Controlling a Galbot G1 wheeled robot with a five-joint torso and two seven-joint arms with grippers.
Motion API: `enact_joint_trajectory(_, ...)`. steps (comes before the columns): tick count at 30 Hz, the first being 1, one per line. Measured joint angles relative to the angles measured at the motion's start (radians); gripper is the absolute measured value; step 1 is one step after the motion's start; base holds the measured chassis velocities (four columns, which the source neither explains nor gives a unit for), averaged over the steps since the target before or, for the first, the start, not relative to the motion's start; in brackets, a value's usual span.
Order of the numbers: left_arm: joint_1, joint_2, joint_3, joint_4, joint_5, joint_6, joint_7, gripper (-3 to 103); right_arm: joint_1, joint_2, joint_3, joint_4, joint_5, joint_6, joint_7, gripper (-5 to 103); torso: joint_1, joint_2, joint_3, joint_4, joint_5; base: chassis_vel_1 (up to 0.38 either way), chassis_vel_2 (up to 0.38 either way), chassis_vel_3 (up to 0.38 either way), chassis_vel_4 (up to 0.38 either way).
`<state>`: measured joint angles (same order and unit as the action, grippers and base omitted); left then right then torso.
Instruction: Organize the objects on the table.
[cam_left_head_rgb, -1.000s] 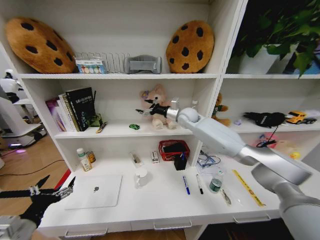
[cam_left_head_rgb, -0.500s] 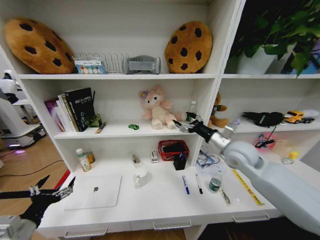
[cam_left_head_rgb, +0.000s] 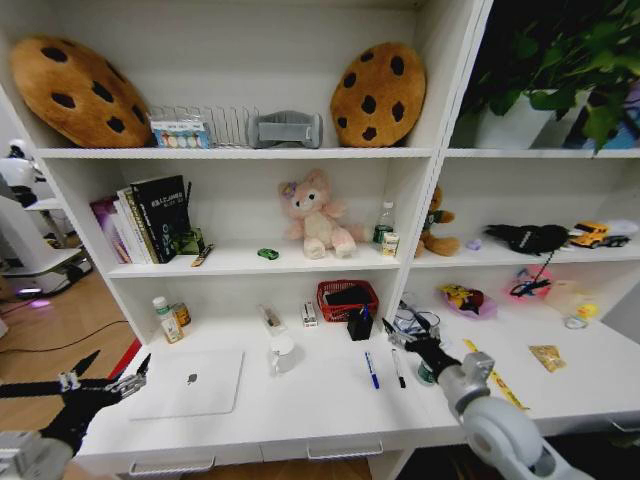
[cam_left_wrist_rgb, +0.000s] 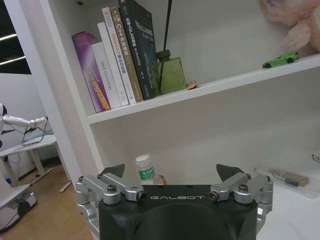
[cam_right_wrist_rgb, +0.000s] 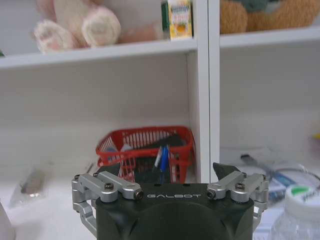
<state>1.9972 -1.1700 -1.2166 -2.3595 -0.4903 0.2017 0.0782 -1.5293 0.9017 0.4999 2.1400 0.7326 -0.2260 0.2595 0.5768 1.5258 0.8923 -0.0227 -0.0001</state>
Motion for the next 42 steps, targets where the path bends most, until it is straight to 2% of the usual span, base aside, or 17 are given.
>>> enact_joint_trajectory(7, 0.000, 0.000, 0.000, 0.000, 0.000, 0.000, 0.000, 100, 0.074, 0.018, -0.077, -0.159, -0.021, -0.011, 0.009, 103, 0.000, 0.000, 0.000, 0.0001, 0.0000, 0.000, 0.000, 0.000, 0.000)
enact_joint_trajectory(10, 0.000, 0.000, 0.000, 0.000, 0.000, 0.000, 0.000, 100, 0.124, 0.033, -0.137, -0.230, -0.036, -0.006, 0.006, 99, 0.000, 0.000, 0.000, 0.0001, 0.0000, 0.000, 0.000, 0.000, 0.000)
enact_joint_trajectory(20, 0.000, 0.000, 0.000, 0.000, 0.000, 0.000, 0.000, 100, 0.221, 0.051, -0.270, -0.315, -0.043, -0.015, 0.016, 94, 0.000, 0.000, 0.000, 0.0003, 0.0000, 0.000, 0.000, 0.000, 0.000)
enact_joint_trajectory(24, 0.000, 0.000, 0.000, 0.000, 0.000, 0.000, 0.000, 100, 0.251, 0.053, -0.296, -0.339, -0.045, -0.015, 0.016, 93, 0.000, 0.000, 0.000, 0.0001, 0.0001, 0.000, 0.000, 0.000, 0.000)
enact_joint_trajectory(26, 0.000, 0.000, 0.000, 0.000, 0.000, 0.000, 0.000, 100, 0.285, 0.048, -0.313, -0.361, -0.041, -0.023, 0.017, 87, 0.000, 0.000, 0.000, 0.0002, 0.0000, 0.000, 0.000, 0.000, 0.000)
enact_joint_trajectory(39, 0.000, 0.000, 0.000, 0.000, 0.000, 0.000, 0.000, 100, 0.330, 0.047, -0.368, -0.392, -0.024, -0.053, 0.045, 84, 0.000, 0.000, 0.000, 0.0001, 0.0001, 0.000, 0.000, 0.000, 0.000)
enact_joint_trajectory(42, 0.000, 0.000, 0.000, 0.000, 0.000, 0.000, 0.000, 100, 0.328, 0.053, -0.373, -0.392, -0.027, -0.054, 0.049, 77, 0.000, 0.000, 0.000, 0.0002, 0.0001, 0.000, 0.000, 0.000, 0.000)
